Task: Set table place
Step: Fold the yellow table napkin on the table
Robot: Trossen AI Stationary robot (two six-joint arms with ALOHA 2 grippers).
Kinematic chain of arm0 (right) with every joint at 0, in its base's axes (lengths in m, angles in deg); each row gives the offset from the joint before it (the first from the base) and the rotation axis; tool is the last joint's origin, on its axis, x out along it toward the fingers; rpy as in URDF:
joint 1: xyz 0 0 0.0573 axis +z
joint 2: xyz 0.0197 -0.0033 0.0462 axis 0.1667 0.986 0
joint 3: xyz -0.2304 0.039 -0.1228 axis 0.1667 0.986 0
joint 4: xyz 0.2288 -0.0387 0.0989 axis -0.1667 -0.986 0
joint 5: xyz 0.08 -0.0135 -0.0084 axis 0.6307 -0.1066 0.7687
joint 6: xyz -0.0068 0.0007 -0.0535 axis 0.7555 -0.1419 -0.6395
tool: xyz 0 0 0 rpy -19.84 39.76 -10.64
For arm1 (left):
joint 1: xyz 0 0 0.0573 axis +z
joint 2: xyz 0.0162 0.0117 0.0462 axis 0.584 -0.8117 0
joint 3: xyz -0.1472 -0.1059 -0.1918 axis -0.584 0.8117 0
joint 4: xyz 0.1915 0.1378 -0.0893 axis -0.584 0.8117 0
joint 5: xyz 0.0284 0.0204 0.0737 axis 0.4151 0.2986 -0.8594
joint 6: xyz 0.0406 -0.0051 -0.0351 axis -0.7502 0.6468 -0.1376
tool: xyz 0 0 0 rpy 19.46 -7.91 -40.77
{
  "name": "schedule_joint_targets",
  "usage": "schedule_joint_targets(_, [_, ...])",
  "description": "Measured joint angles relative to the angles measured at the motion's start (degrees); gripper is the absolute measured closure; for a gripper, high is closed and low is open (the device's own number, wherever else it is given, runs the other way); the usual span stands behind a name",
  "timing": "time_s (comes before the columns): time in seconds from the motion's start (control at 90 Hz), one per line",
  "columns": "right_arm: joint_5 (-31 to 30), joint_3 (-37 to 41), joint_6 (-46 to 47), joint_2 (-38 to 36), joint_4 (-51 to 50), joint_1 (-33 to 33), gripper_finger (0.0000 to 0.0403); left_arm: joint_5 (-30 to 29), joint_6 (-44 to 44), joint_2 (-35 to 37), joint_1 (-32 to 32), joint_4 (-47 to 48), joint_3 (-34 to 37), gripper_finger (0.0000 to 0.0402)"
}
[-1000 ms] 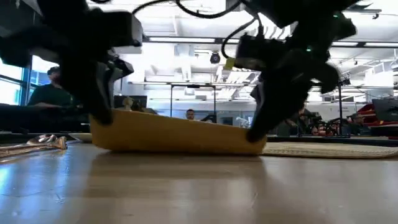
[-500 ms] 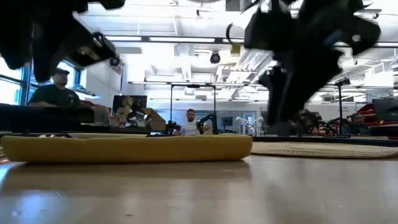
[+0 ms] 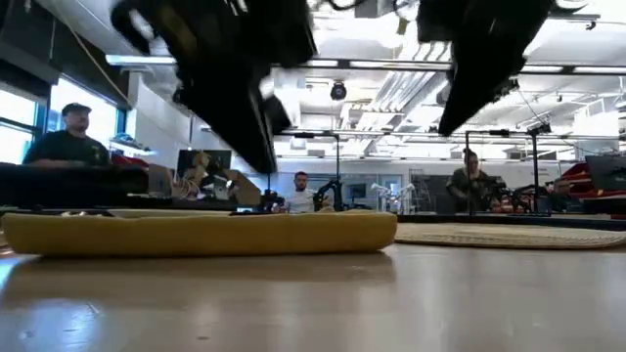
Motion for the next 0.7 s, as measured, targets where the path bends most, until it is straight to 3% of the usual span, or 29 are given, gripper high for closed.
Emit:
schedule_joint_targets(0.156, [-2.2, 0.0, 3.39, -6.03, -3.44, 0.49, 0.0286, 3.1, 3.56, -5.01, 3.59, -0.54, -0.13, 0.04])
schedule_joint_targets(0.278, [-5.21, 0.0, 4.74, -8.47, -5.11, 0.77, 0.0286, -5.66, 14.33, -5.36, 7.15, 1.56, -0.36, 0.0401])
schedule_joint_targets(0.389, [-6.34, 0.0, 4.71, -9.07, -5.28, 0.73, 0.0286, -14.17, 29.22, -4.87, 10.65, 3.35, -0.32, 0.0401])
schedule_joint_targets(0.578, [-6.3, 0.0, 4.69, -9.05, -5.17, 0.24, 0.0286, -21.38, 52.68, -4.55, 12.27, 10.9, -0.28, 0.0401])
schedule_joint_targets(0.7, [-6.49, 0.0, 4.63, -9.05, -4.83, 0.24, 0.0286, -23.58, 57.63, -3.12, 11.0, 11.03, -0.12, 0.0401])
